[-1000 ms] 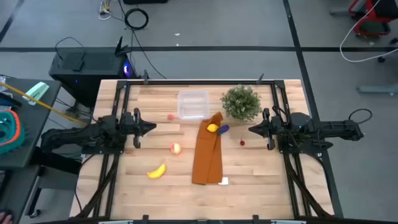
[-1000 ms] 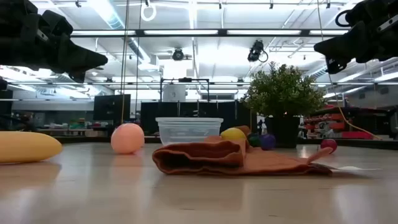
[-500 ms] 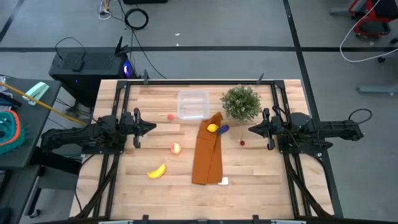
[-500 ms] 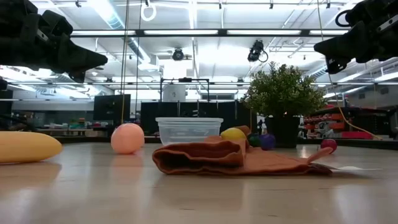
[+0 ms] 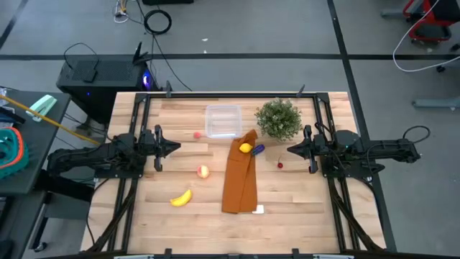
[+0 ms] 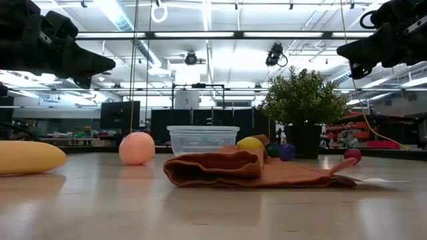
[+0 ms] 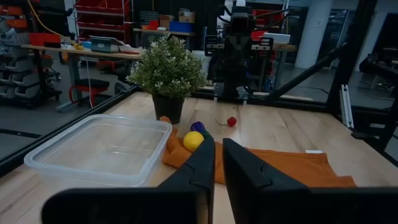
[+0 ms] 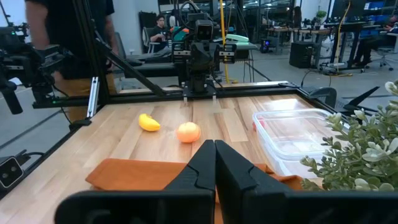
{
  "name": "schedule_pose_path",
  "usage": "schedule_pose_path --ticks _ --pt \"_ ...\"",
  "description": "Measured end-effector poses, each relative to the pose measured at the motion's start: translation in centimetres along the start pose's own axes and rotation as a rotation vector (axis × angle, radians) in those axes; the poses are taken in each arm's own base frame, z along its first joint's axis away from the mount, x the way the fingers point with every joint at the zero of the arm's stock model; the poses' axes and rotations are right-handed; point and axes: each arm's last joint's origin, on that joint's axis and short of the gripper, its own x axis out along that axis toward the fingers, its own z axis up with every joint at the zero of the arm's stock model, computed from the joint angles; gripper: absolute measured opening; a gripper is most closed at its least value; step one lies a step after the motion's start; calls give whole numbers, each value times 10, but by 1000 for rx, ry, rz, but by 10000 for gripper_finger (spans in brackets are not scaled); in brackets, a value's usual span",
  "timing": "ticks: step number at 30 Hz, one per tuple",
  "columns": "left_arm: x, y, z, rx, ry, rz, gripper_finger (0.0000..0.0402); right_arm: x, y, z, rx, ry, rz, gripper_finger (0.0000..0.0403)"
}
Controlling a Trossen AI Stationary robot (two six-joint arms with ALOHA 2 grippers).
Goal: Pick and placing Produce into tupperware
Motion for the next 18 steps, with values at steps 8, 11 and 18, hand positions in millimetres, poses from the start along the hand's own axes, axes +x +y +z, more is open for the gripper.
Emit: schedule_pose_path --ticks 8,11,18 --pt "0 0 0 0 0 0 28 0 0 0 0 0 0 7" --pt "0 0 0 0 0 0 33 0 0 0 0 0 0 7" --pt "0 0 0 0 0 0 40 0 0 0 0 0 0 7"
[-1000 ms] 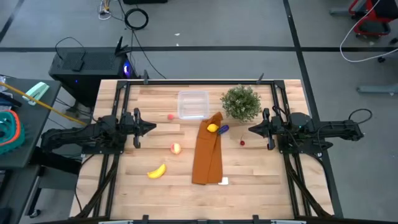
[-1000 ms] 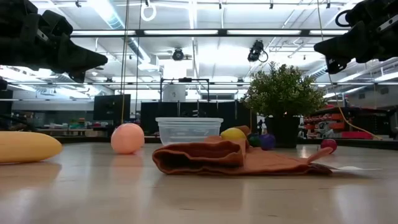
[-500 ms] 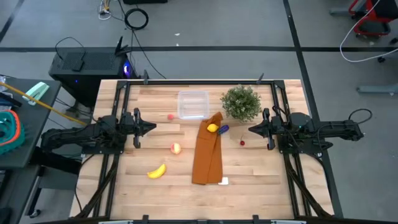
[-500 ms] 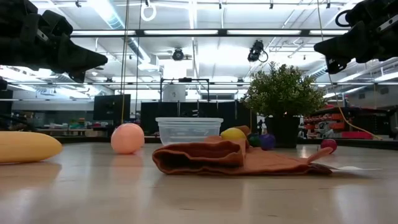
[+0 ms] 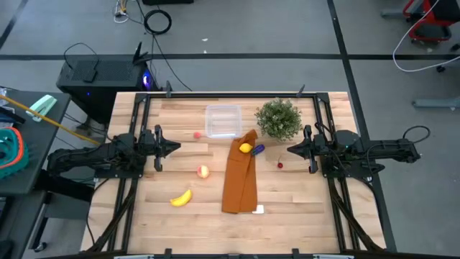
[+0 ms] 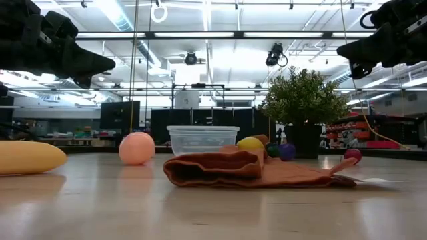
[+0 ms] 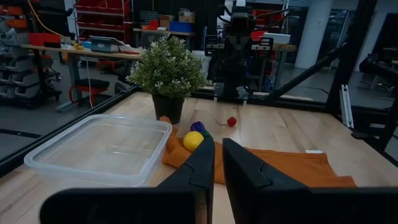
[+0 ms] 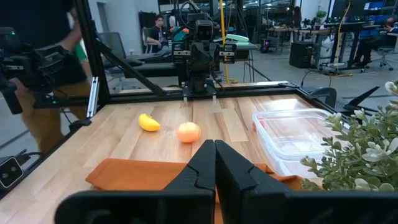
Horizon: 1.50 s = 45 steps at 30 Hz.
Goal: Pick and placing Produce into tupperware
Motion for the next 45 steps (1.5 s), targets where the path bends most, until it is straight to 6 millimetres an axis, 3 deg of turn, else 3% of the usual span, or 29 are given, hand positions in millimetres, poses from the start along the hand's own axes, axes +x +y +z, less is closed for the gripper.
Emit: schedule_pose_path --ticks 45 --pt "0 0 0 8 0 1 34 0 0 0 0 0 0 7"
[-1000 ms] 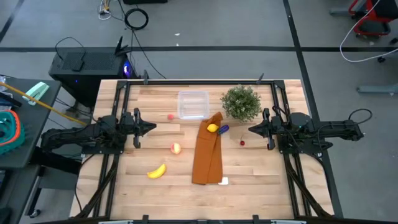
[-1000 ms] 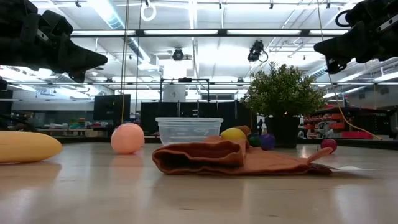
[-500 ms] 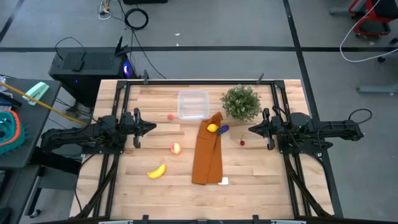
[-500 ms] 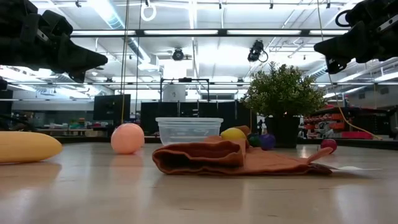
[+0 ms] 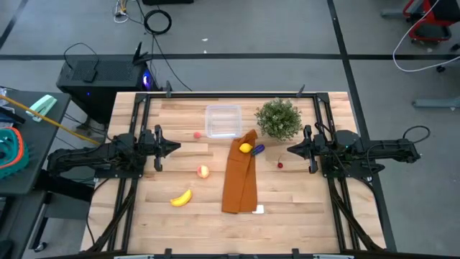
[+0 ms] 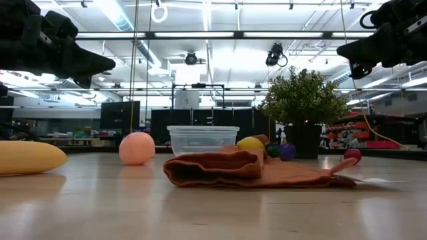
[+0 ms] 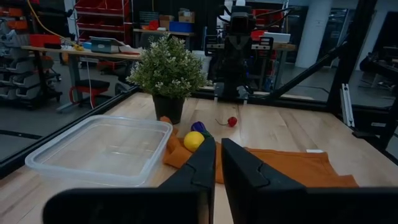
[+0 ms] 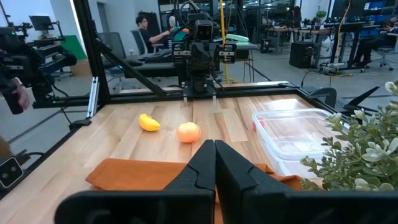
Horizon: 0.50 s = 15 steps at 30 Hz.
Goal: Pick and placing Produce into tupperware
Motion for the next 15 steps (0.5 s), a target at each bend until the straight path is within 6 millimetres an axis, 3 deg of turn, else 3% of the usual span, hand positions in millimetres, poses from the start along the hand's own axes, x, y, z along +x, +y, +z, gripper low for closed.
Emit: schedule_pose_path --ticks 15 --pt "0 0 0 0 0 0 32 0 0 0 0 0 0 7"
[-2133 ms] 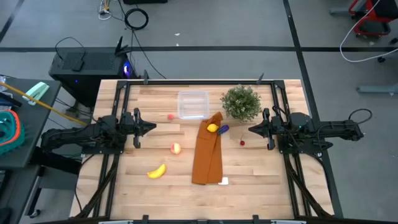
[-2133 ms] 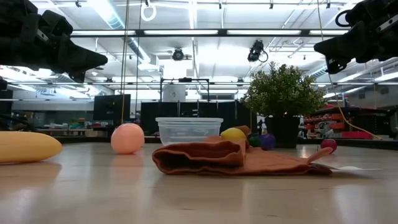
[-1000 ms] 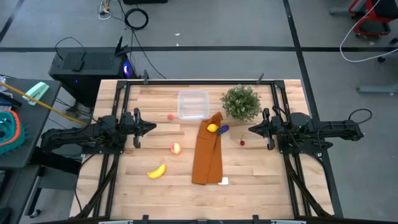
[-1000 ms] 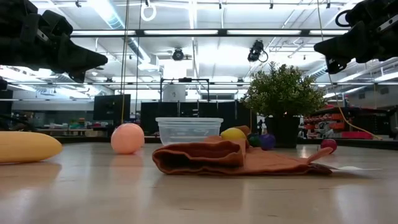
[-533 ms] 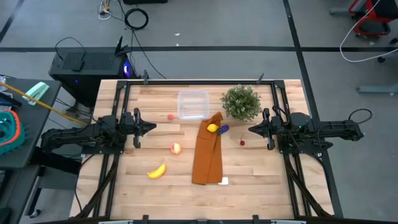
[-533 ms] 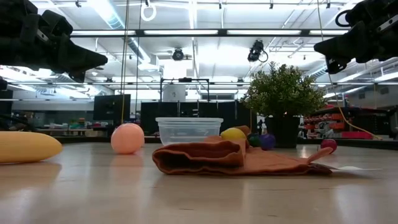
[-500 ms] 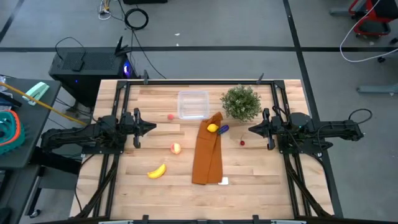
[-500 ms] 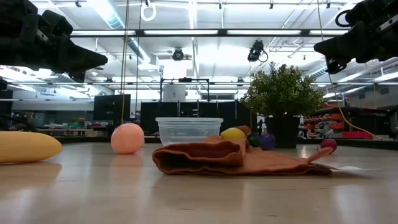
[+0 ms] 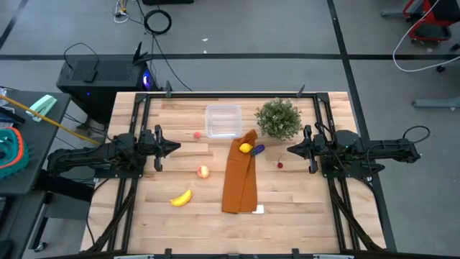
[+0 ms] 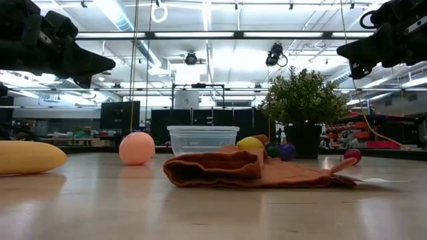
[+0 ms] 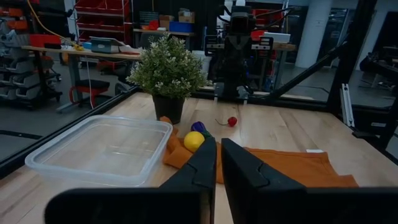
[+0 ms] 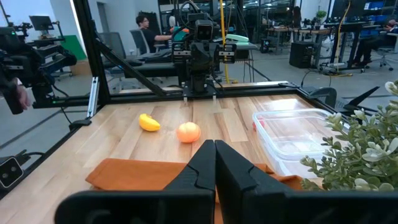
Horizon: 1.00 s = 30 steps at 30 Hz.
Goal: Pick and placing Produce into tupperware
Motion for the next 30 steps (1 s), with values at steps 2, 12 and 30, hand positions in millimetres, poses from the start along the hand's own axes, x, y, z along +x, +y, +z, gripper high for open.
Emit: schedule_pose_path --ticks 2,12,30 --pt "0 0 0 0 0 0 35 0 0 0 0 0 0 7" --pt "0 0 0 1 0 0 33 0 0 0 0 0 0 7" --pt "0 0 1 -112 -5 -1 29 0 0 0 0 -2 -6 7"
